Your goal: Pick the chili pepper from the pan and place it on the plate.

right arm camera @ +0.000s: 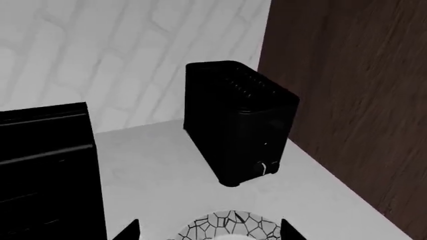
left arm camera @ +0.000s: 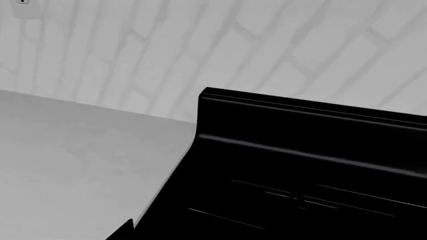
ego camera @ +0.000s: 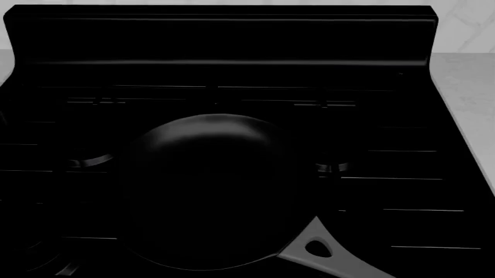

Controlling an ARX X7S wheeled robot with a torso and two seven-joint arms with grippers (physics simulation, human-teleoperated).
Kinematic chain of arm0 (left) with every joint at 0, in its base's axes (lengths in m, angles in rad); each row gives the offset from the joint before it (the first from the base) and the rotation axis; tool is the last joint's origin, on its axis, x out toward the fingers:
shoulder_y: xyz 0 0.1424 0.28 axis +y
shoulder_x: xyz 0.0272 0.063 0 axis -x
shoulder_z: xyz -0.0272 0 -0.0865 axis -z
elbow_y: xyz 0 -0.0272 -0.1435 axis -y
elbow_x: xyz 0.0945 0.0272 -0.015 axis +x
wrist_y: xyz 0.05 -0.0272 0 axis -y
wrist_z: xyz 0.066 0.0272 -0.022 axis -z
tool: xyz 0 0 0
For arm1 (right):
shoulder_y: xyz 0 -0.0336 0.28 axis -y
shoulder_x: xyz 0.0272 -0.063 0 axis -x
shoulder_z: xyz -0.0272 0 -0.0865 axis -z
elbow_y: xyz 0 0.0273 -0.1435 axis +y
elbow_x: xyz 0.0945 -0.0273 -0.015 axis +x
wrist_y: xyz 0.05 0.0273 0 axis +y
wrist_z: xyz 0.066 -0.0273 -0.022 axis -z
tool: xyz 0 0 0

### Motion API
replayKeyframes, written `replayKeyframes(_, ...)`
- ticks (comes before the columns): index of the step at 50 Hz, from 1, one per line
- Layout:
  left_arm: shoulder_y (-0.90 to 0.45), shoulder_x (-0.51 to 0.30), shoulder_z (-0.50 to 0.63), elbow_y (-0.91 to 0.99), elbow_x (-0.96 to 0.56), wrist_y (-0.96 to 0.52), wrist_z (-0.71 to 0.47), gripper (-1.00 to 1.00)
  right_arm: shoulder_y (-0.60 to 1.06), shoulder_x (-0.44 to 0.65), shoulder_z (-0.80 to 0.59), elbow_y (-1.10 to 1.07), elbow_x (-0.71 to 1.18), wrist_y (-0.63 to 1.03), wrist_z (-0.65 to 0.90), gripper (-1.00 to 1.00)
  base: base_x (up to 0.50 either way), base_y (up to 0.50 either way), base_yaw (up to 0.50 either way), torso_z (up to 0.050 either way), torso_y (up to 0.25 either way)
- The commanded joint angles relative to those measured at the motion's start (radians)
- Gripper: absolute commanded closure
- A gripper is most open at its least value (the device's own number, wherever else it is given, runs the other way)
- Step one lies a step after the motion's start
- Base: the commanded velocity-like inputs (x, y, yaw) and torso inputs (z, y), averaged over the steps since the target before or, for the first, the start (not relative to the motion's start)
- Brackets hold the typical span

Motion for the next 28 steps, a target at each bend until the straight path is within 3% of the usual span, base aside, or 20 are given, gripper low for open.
replayKeyframes(1,0.01,0.014,-0.03,0.0,0.014,0.011,0.021,-1.0,0.085,-0.011,0.09,-0.211,0.122,0.021,0.104,-1.0,0.0,0.0,0.0,0.0,0.0)
replayKeyframes(14,0.004,0.01,-0.033,0.013,0.0,-0.001,0.006,-1.0,0.024,-0.066,0.111,-0.377,0.176,-0.127,0.149,-1.0,0.0,0.0,0.0,0.0,0.0)
replayKeyframes(28,0.025,0.01,-0.032,0.001,0.013,0.022,0.023,-1.0,-0.058,-0.187,0.118,-0.461,0.09,-0.275,0.114,-1.0,0.0,0.0,0.0,0.0,0.0)
